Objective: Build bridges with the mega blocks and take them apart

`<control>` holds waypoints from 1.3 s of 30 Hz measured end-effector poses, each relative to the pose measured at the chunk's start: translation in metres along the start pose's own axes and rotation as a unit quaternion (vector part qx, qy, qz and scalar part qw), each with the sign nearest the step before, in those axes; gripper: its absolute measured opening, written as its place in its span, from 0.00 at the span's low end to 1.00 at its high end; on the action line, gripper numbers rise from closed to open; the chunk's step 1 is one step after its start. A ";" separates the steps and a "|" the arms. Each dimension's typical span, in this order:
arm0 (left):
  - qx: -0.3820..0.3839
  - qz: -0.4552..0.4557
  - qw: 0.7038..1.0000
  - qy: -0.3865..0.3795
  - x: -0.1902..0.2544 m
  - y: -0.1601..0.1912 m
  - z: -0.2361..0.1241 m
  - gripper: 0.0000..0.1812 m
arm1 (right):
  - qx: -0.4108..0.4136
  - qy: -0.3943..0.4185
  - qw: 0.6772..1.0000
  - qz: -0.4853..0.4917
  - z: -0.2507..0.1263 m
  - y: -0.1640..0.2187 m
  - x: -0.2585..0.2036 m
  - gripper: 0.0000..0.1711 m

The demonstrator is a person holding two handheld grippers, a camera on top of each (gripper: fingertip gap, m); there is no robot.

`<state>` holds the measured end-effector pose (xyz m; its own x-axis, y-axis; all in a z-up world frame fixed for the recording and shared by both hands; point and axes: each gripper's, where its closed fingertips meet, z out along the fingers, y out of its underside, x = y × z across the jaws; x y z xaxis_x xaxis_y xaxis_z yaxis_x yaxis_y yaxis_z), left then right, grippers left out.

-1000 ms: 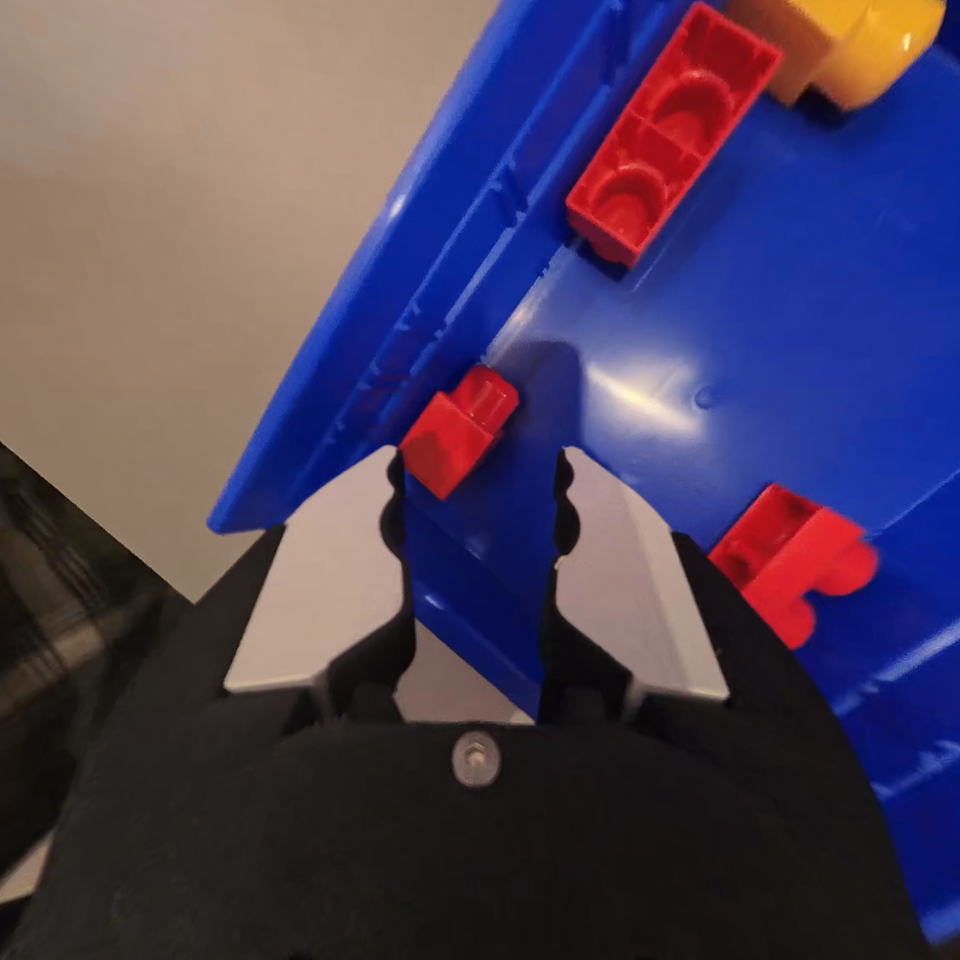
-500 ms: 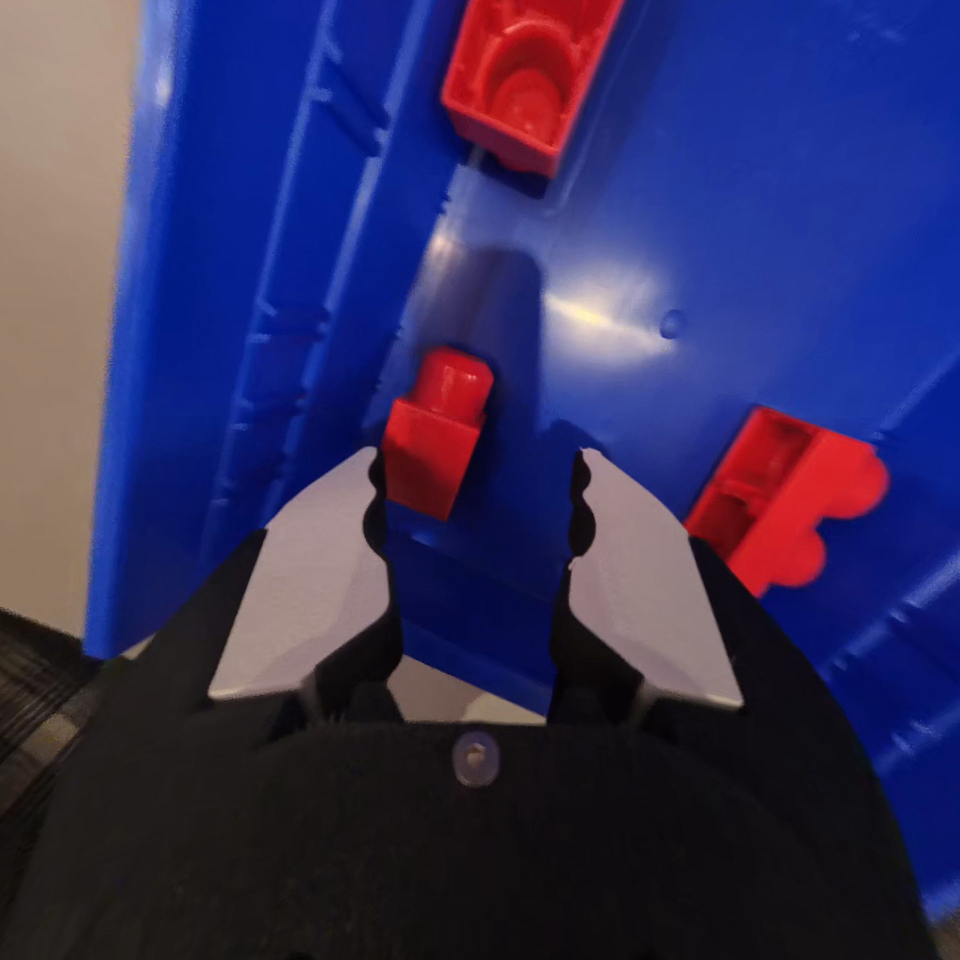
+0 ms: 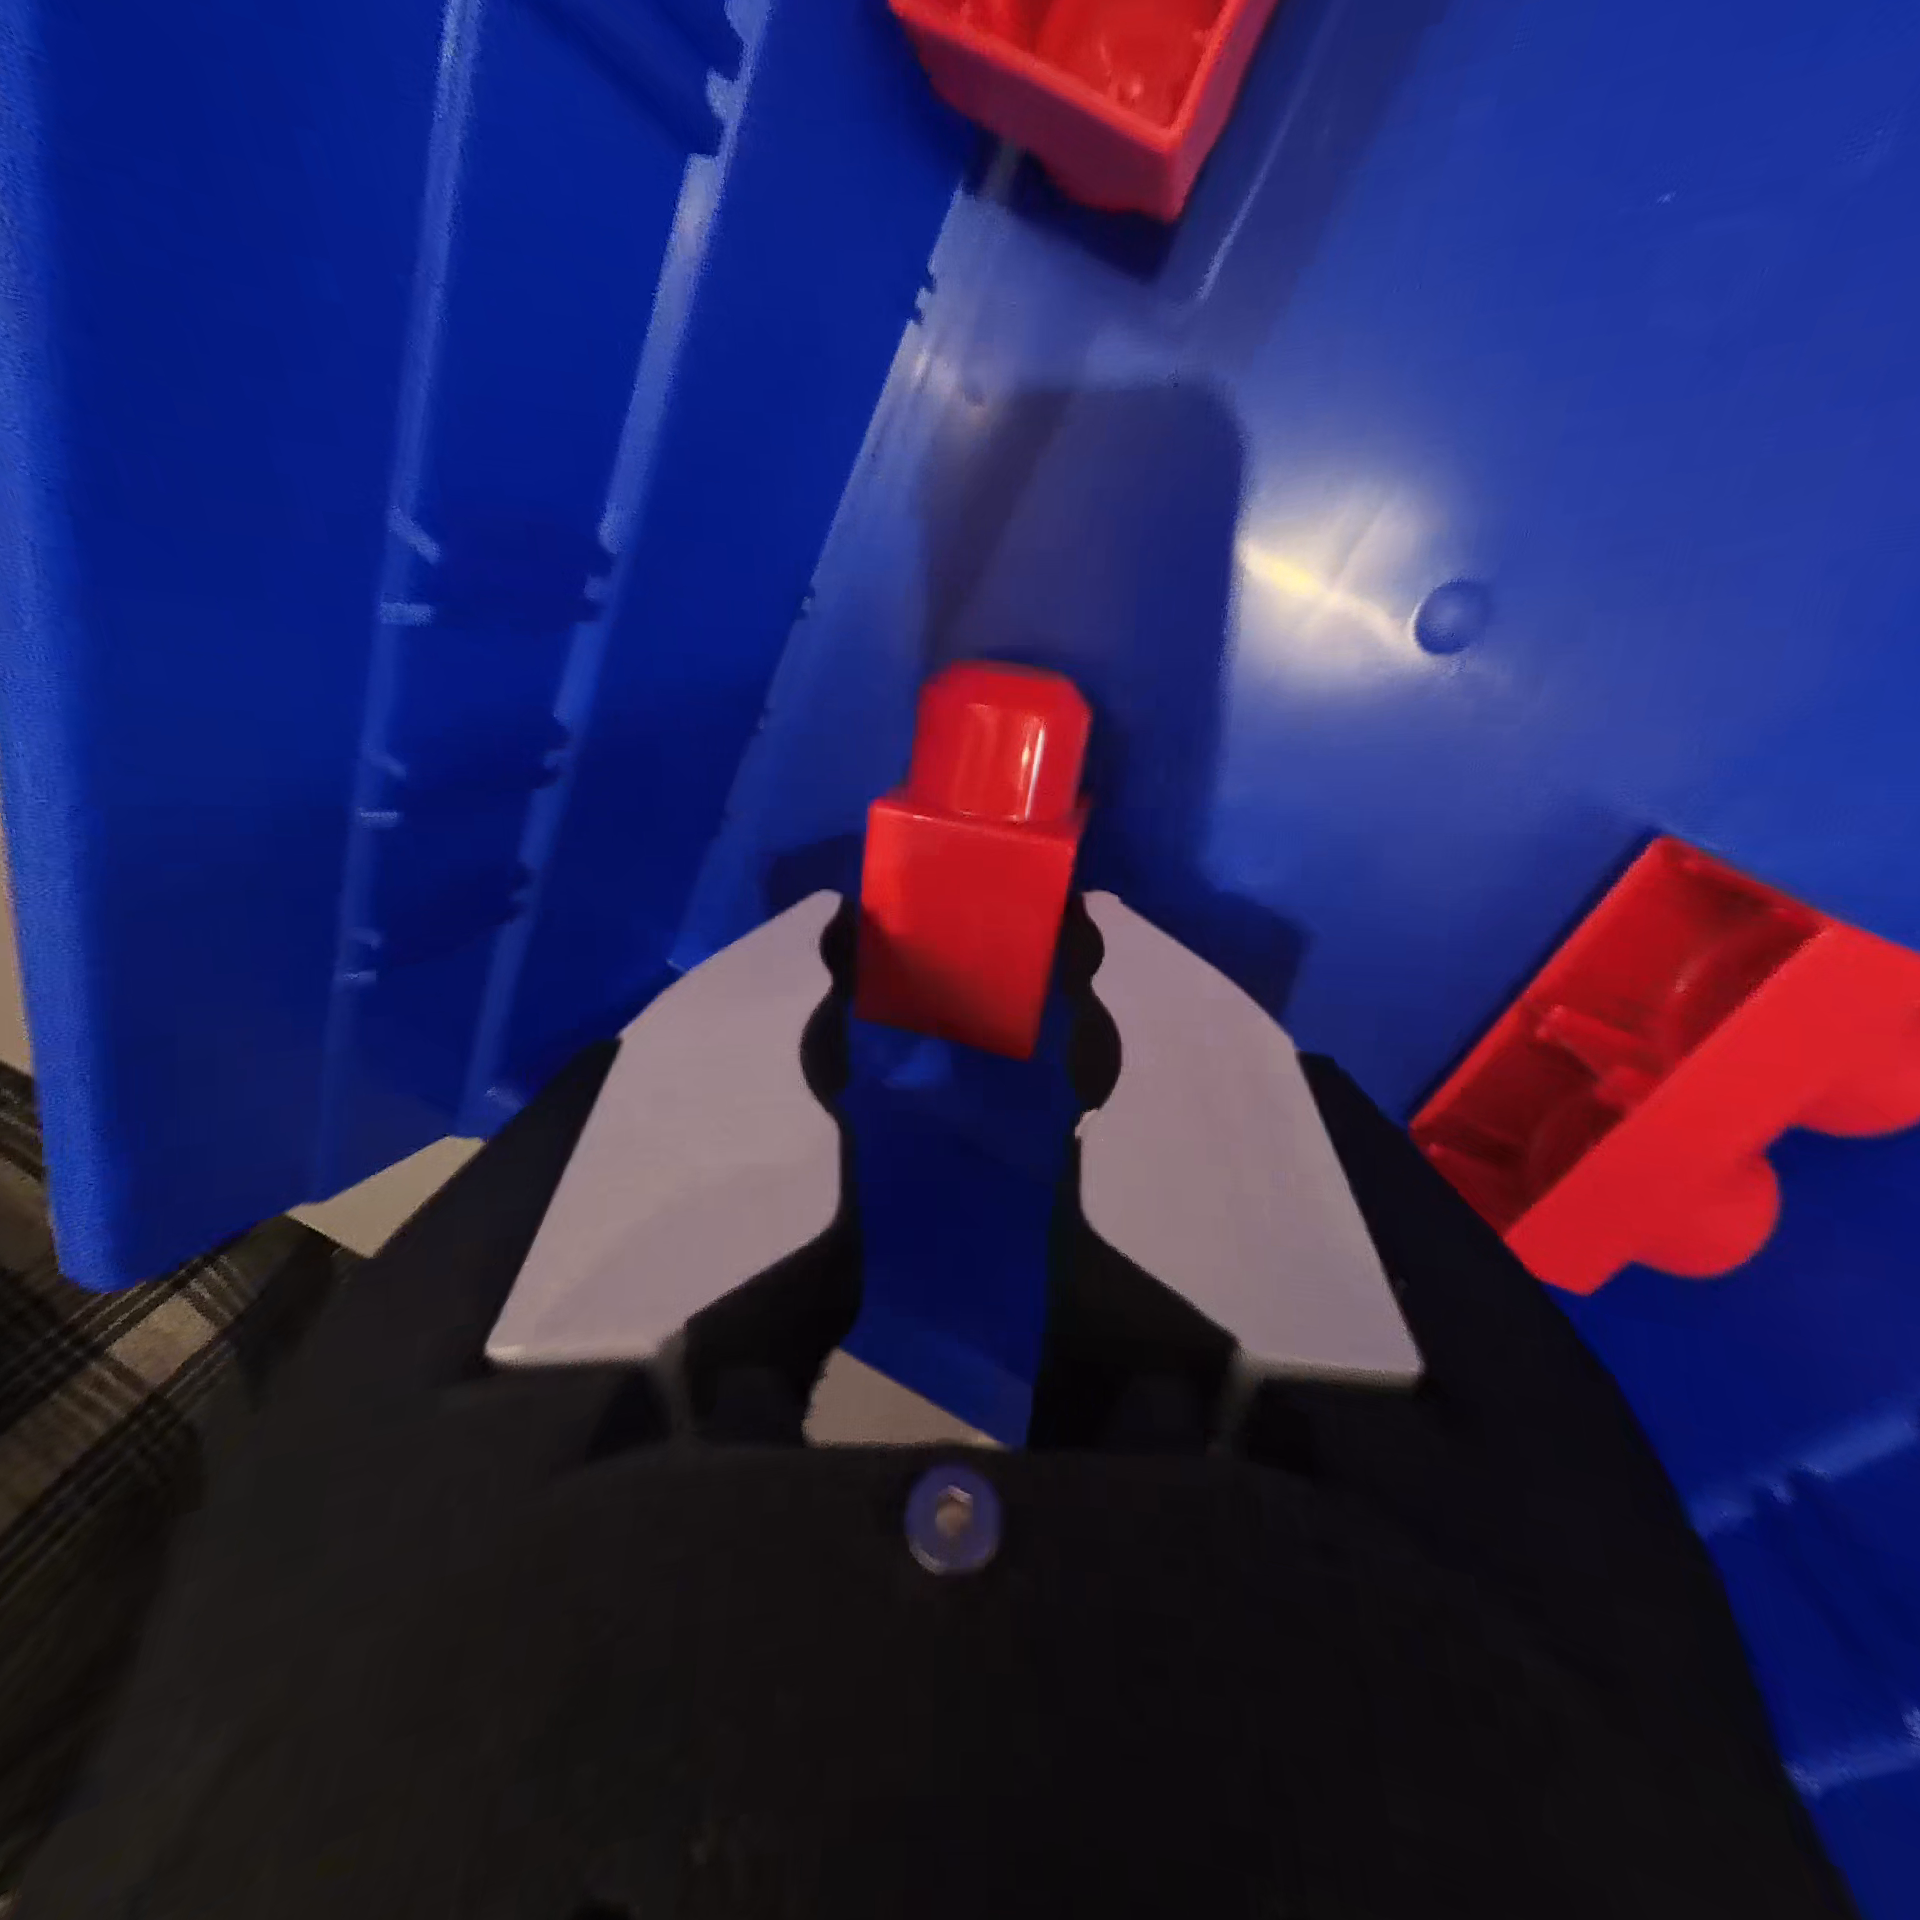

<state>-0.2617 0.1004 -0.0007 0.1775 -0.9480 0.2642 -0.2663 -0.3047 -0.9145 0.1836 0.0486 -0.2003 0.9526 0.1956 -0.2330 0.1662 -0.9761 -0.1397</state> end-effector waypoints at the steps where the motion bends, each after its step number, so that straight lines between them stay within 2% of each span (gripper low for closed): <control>1: 0.002 -0.003 1.000 0.000 -0.001 0.001 0.000 0.44 | 0.005 0.005 1.000 -0.005 -0.001 -0.002 0.002 0.22; 5: 0.012 -0.012 1.000 0.000 -0.005 0.006 0.001 0.44 | 0.021 0.038 0.998 -0.040 -0.019 -0.007 0.006 0.21; 10: 0.045 -0.023 0.999 0.016 -0.012 0.007 0.009 0.42 | 0.069 0.095 0.990 -0.078 -0.085 -0.023 -0.006 0.21; 12: 0.064 -0.026 0.997 0.029 -0.015 0.003 0.015 0.40 | 0.105 0.106 0.982 -0.118 -0.116 -0.037 -0.026 0.21; 15: 0.096 -0.033 0.993 0.059 -0.018 -0.007 0.031 0.39 | 0.168 0.060 0.963 -0.201 -0.140 -0.065 -0.087 0.21; 20: 0.117 -0.043 0.984 0.126 -0.011 -0.019 0.073 0.38 | 0.217 -0.048 0.917 -0.332 -0.120 -0.098 -0.203 0.21; 25: 0.121 -0.045 0.976 0.173 0.004 -0.020 0.101 0.37 | 0.224 -0.137 0.880 -0.394 -0.082 -0.114 -0.281 0.21; 30: 0.129 -0.061 0.972 0.185 0.003 -0.018 0.105 0.36 | 0.218 -0.191 0.862 -0.415 -0.061 -0.124 -0.322 0.21; 36: 0.137 -0.069 0.970 0.190 0.001 -0.016 0.103 0.35 | 0.218 -0.225 0.848 -0.428 -0.056 -0.129 -0.347 0.21; 39: 0.138 -0.066 0.968 0.198 0.003 -0.015 0.103 0.32 | 0.219 -0.233 0.844 -0.431 -0.054 -0.131 -0.355 0.21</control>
<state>-0.1598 0.1115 -0.0174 -0.1981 -0.8800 0.4318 0.0079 -0.4419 -0.8970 -0.1625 0.1023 -0.0474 0.3048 0.9308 -0.2019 0.5390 -0.3433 -0.7692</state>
